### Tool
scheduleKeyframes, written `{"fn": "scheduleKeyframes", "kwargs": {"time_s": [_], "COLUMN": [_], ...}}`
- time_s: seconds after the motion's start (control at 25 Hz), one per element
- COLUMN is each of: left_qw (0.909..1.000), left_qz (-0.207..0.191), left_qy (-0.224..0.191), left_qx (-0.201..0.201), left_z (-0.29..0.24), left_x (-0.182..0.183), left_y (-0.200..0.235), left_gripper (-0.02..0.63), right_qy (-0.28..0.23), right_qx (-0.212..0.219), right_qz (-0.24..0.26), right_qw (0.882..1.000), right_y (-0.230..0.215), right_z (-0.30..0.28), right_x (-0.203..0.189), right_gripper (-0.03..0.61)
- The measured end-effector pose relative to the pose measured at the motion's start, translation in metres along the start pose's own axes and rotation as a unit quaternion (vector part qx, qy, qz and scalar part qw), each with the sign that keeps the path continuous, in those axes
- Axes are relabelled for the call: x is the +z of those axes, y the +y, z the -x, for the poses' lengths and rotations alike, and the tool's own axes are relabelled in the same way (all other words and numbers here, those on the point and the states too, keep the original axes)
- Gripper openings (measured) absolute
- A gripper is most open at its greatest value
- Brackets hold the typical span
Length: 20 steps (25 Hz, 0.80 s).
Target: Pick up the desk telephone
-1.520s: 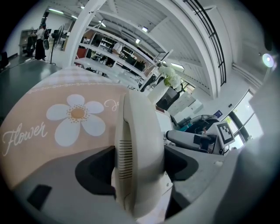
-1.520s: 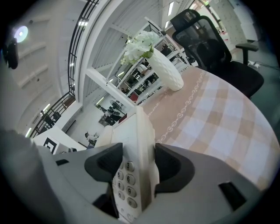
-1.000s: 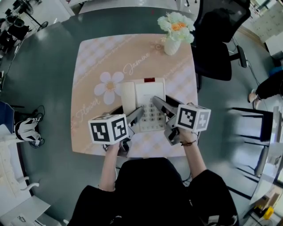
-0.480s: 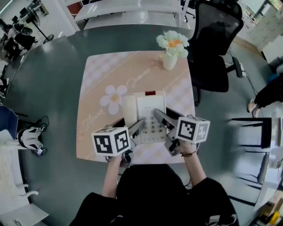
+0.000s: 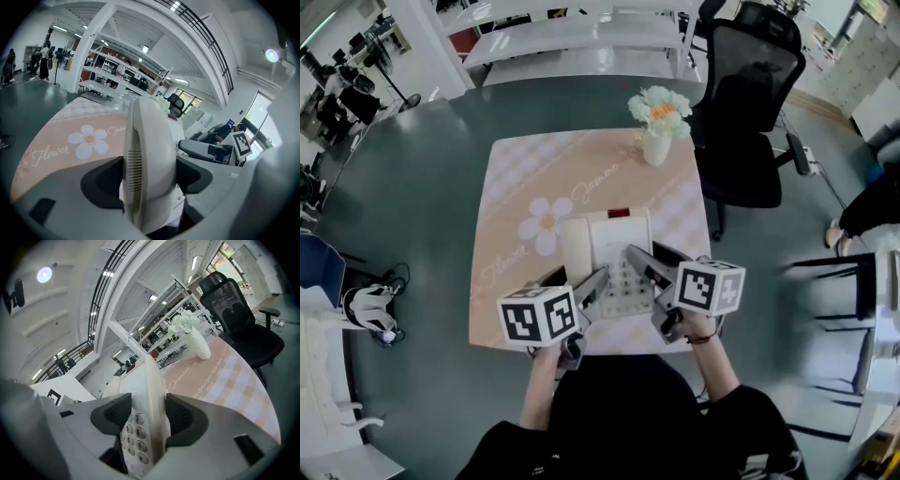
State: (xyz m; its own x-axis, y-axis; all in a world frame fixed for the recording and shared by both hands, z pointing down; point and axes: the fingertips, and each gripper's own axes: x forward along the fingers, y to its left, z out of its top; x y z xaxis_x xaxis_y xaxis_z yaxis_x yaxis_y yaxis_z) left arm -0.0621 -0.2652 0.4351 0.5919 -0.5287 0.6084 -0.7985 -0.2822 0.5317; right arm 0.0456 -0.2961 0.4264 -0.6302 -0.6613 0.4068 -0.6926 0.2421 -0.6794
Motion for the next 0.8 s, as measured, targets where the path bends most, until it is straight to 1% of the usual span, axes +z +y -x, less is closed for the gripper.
{"fn": "scheduleKeyframes", "kwargs": {"time_s": [0.36,0.8], "left_qw": [0.9996,0.9986], "left_qz": [-0.017,-0.028], "left_qy": [-0.020,-0.045], "left_qx": [0.002,0.002], "left_z": [0.017,0.030], "left_x": [0.006,0.009], "left_y": [-0.016,-0.029], "left_gripper": [0.325,0.325], "right_qy": [-0.020,-0.036], "right_qx": [0.012,0.027], "right_qz": [0.016,0.037], "right_qw": [1.000,0.998], "right_y": [0.017,0.030], "right_z": [0.019,0.033], "right_x": [0.011,0.019], "right_gripper": [0.219,0.218]}}
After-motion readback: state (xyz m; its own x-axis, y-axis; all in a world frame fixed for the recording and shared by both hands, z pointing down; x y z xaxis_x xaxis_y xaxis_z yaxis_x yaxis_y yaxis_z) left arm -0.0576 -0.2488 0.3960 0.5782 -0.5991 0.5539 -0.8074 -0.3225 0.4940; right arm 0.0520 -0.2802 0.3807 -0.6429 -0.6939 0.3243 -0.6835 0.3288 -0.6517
